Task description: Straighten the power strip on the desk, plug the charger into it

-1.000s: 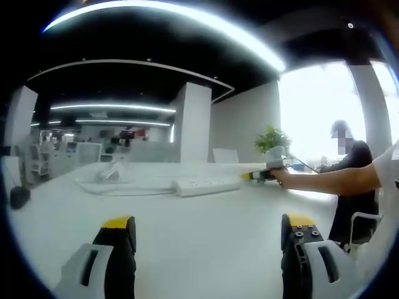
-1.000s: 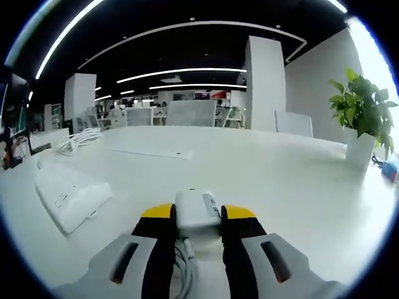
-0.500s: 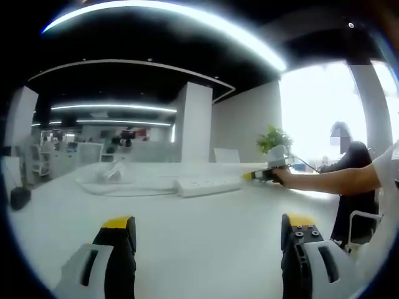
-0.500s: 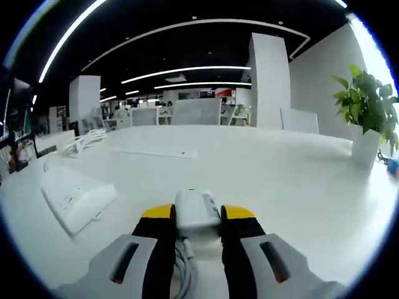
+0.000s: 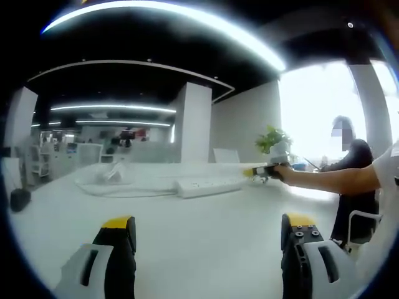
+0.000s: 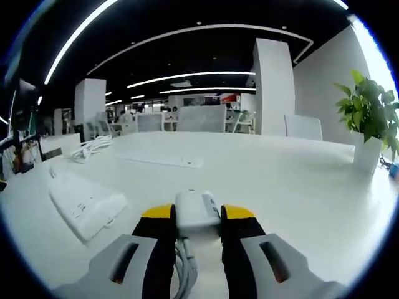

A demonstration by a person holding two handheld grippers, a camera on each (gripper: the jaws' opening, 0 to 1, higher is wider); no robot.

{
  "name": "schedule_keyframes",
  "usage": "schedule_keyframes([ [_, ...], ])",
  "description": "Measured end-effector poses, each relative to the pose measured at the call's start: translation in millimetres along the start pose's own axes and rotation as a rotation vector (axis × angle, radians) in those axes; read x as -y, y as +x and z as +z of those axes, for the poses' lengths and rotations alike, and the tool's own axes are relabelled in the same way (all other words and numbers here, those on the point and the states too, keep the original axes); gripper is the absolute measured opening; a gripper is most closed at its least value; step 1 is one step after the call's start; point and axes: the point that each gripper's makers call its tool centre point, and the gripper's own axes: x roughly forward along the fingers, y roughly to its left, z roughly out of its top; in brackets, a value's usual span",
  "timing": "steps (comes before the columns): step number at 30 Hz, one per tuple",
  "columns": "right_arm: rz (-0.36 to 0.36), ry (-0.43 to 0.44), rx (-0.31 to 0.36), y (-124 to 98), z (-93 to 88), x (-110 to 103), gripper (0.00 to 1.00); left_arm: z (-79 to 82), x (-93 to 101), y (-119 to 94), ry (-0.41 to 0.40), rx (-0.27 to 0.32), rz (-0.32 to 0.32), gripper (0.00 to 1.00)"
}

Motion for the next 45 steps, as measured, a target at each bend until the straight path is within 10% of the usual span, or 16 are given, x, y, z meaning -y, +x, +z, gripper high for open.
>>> schedule_keyframes([
  [45, 0.102, -0.056, 0.121, -35, 65.5, -24, 0.26, -2.7, 0.5, 1, -0.009, 0.011, -0.003, 0.99],
])
